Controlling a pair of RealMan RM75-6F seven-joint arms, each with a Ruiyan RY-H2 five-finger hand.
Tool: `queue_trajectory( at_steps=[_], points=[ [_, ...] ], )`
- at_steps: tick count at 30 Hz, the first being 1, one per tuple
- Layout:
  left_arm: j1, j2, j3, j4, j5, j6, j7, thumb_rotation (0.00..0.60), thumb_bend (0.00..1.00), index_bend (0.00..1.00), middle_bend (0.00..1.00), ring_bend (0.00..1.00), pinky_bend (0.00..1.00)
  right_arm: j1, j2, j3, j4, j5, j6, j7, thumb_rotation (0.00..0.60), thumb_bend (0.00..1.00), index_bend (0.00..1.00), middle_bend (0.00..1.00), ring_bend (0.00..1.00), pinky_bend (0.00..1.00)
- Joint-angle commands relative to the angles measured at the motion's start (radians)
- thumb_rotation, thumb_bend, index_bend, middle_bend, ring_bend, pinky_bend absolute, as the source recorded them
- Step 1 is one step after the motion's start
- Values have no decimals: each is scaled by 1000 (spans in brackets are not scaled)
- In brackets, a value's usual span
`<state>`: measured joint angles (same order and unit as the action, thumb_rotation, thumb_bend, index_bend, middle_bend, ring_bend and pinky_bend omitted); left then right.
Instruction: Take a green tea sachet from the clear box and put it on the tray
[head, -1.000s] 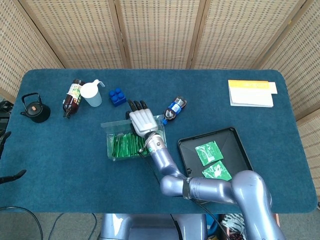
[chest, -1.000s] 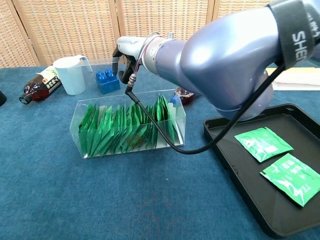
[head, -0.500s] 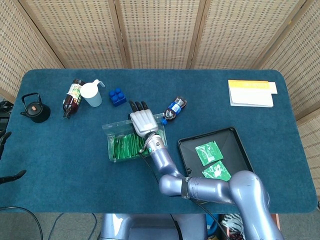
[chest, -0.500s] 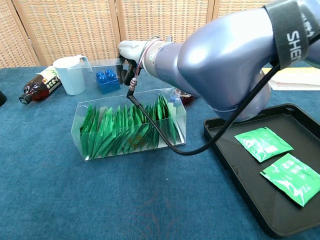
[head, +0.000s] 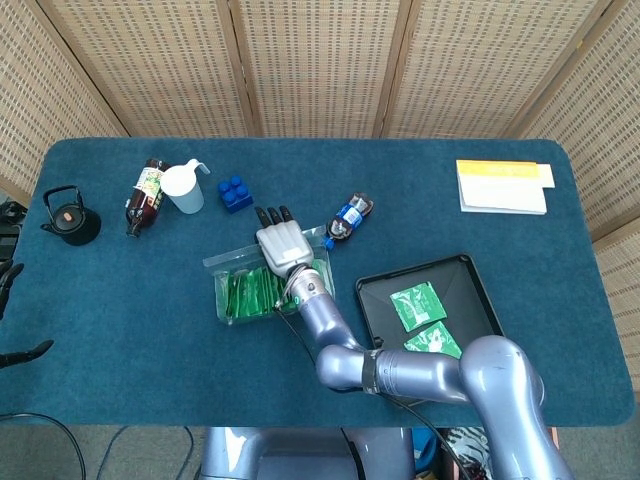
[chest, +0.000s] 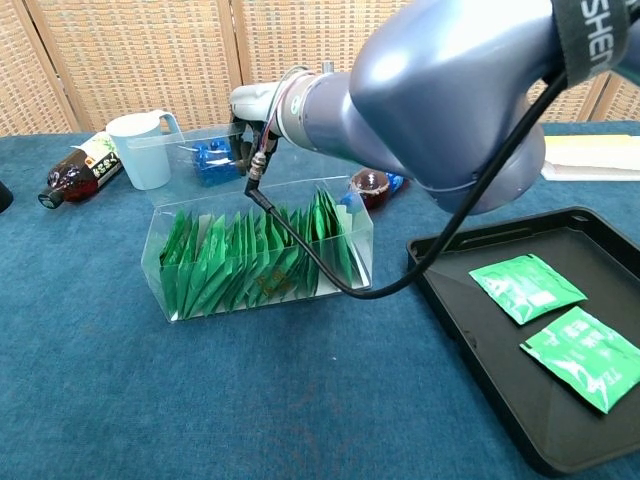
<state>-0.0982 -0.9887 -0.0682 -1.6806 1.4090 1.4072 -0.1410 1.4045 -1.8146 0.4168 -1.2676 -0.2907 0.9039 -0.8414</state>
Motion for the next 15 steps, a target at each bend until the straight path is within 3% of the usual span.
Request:
queue_trajectory(
  at_steps=[1,5,15],
  points=[
    [0,0,0,1,1,0,-1,600,103,0,0,0,0,5,1,-4,-5,-1,12,-4,600,938,665,0,0,0],
    [-1,1,1,1,1,-1,-4,600,103,0,0,0,0,9,5,-15,-22,3,61,-29,600,959,665,0,0,0],
    [-1,2,5,-5,11,2,-1,600,103,0,0,0,0,31,44,-5,-138,161,223,-196,600,977,677,0,0,0]
  ],
)
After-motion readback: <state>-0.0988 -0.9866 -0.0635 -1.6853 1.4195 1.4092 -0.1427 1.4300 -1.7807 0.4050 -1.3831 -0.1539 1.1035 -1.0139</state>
